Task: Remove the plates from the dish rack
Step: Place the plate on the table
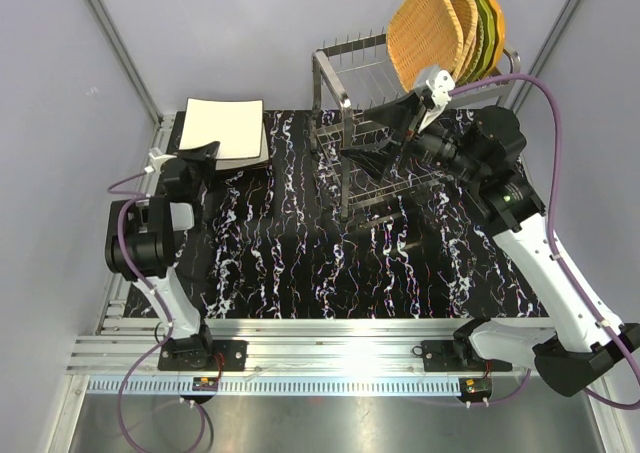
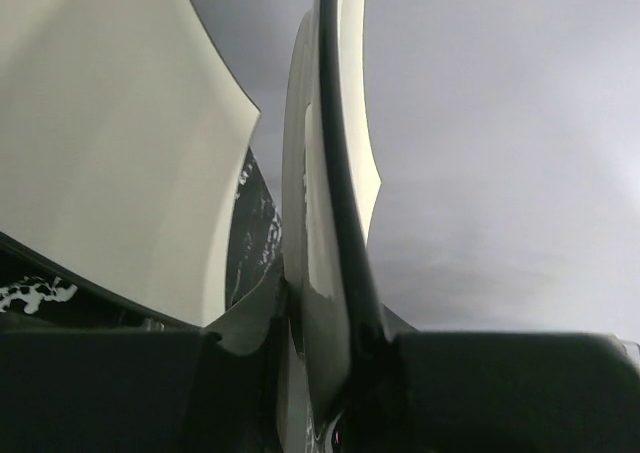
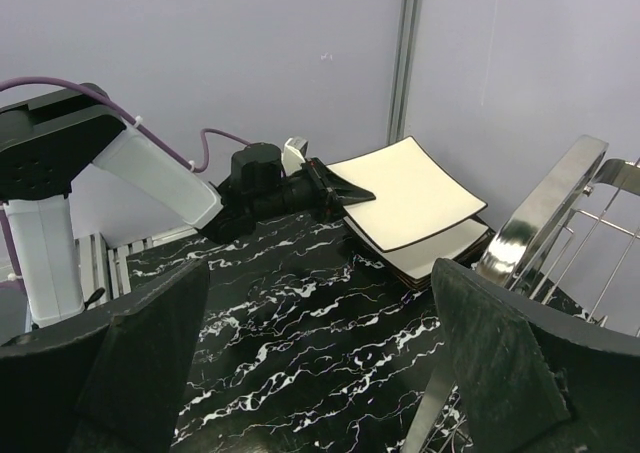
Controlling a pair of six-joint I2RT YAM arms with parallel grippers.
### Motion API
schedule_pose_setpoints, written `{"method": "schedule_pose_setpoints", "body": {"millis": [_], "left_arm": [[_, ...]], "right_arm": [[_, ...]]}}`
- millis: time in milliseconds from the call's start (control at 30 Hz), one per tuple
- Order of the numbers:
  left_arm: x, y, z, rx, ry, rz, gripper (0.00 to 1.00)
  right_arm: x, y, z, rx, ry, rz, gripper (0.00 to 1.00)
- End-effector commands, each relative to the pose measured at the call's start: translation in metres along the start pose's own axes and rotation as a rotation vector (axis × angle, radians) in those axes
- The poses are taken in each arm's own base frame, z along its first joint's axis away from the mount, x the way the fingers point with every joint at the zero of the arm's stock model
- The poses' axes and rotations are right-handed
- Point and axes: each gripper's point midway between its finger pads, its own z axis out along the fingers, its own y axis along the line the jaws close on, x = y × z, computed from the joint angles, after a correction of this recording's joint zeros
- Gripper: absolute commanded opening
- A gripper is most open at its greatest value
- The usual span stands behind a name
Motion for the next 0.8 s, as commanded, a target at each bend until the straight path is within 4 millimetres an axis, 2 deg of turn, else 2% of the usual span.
{"method": "schedule_pose_setpoints", "body": {"millis": [0,33,200,367,433,767], "left_arm": [[-0.035,-0.098,0.012,0.307,-0.125,0.032,0.0],[-0.036,-0.101,0.016,0.313,-0.13,0.035,0.0],[-0.037,-0.091,0.038,0.276,-0.124,0.041,0.0],[-0.039,-0.073,0.054,0.226,-0.133,0.041,0.0],[-0.04,-0.073,0.059,0.222,-0.133,0.05,0.0],[-0.037,-0.052,0.078,0.147,-0.131,0.065,0.0]], "right_arm": [[-0.005,-0.007,-0.003,0.042,-0.018,-0.029,1.0],[-0.004,-0.008,-0.003,0.044,-0.016,-0.026,1.0],[0.002,-0.011,-0.001,0.05,-0.006,-0.02,1.0],[0.004,-0.015,0.001,0.055,-0.001,-0.049,1.0],[0.004,-0.017,0.001,0.062,-0.002,-0.053,1.0],[0.008,-0.021,0.005,0.063,0.003,-0.054,1.0]]}}
